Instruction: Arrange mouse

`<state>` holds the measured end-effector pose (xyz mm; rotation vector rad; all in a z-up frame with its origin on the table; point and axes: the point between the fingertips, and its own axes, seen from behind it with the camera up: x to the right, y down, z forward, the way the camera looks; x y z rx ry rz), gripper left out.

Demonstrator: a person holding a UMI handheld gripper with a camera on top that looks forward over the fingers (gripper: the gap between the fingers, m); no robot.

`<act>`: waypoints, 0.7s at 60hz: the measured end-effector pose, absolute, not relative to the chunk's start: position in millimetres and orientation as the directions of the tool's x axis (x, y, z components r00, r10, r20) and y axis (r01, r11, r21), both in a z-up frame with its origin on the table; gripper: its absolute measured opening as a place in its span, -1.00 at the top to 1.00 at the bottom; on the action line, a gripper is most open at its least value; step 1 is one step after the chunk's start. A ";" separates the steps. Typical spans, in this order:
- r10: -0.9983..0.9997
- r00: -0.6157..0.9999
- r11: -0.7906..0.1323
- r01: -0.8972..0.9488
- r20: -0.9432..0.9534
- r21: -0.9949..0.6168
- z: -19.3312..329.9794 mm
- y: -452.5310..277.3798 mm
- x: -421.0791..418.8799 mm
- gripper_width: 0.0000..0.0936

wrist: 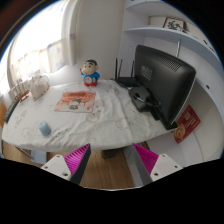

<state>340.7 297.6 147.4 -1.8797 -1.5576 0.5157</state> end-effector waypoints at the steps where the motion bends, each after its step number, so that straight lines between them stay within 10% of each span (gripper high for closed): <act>1: 0.972 0.217 -0.096 0.722 0.093 -0.685 146.6 294.9 339.1 -0.83; 42: 0.995 -0.095 0.080 0.727 0.015 -0.682 108.7 55.0 269.7 -0.83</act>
